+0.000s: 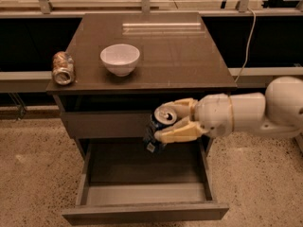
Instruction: Place pepsi can into middle drawer
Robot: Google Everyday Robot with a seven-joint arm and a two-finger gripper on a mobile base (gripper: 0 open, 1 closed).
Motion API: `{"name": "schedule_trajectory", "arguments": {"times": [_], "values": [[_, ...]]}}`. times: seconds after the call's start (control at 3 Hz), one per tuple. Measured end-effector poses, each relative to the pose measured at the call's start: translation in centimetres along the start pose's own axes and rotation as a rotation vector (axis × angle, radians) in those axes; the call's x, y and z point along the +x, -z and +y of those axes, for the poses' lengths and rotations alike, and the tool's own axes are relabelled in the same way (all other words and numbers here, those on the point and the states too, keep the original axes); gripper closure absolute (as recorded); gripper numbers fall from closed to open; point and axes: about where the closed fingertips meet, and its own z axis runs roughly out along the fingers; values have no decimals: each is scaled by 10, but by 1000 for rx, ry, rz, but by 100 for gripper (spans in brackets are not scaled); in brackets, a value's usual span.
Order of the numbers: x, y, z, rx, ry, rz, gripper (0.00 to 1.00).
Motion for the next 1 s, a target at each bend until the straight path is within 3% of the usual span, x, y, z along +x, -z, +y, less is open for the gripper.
{"name": "schedule_trajectory", "arguments": {"times": [0.33,0.67,1.0], "values": [[79,-57,-2,78,-12,8,100],[80,-62,0,61,-13,7,100],[139,-120,-21,0,-7,-4,100]]}}
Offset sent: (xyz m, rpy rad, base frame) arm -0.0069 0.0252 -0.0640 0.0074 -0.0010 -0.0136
